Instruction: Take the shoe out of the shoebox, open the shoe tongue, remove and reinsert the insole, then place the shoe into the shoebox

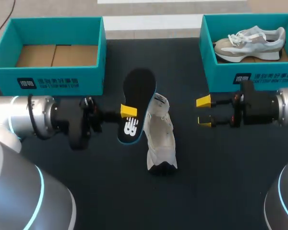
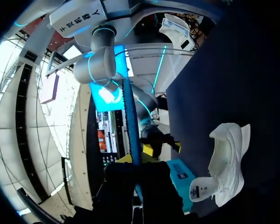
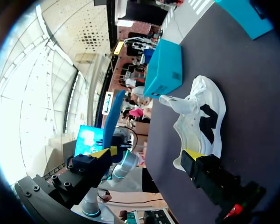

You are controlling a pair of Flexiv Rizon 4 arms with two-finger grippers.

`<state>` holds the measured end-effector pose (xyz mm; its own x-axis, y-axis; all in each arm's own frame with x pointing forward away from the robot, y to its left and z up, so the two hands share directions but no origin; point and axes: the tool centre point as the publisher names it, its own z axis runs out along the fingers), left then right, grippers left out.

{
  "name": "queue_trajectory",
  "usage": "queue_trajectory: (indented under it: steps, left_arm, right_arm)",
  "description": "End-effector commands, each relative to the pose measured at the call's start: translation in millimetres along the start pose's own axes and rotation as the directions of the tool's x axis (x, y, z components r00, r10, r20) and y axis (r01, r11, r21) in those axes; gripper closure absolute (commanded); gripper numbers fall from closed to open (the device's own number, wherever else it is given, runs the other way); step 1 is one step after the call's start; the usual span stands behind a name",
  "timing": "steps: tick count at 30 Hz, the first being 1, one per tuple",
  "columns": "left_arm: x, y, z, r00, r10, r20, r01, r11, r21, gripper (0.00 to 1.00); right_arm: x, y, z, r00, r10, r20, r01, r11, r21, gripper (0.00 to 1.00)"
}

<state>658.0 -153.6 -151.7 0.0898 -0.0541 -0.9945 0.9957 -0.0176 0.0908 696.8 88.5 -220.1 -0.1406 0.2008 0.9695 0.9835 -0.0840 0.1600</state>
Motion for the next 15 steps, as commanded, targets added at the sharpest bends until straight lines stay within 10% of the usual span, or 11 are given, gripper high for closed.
queue_trajectory:
  steps: [1,15]
  left_arm:
    - [8.9,-8,6,1.000,0.018,-0.004,-0.018,0.999,-0.043,1.00]
    - [30.4,-13,28,0.999,0.042,-0.018,-0.043,0.996,-0.082,1.00]
  right_arm:
    - [-1.6,3.3,6,0.999,0.029,-0.020,-0.028,0.999,0.016,0.00]
    - [23.3,22.9,46,0.998,0.038,-0.044,-0.035,0.996,0.080,0.00]
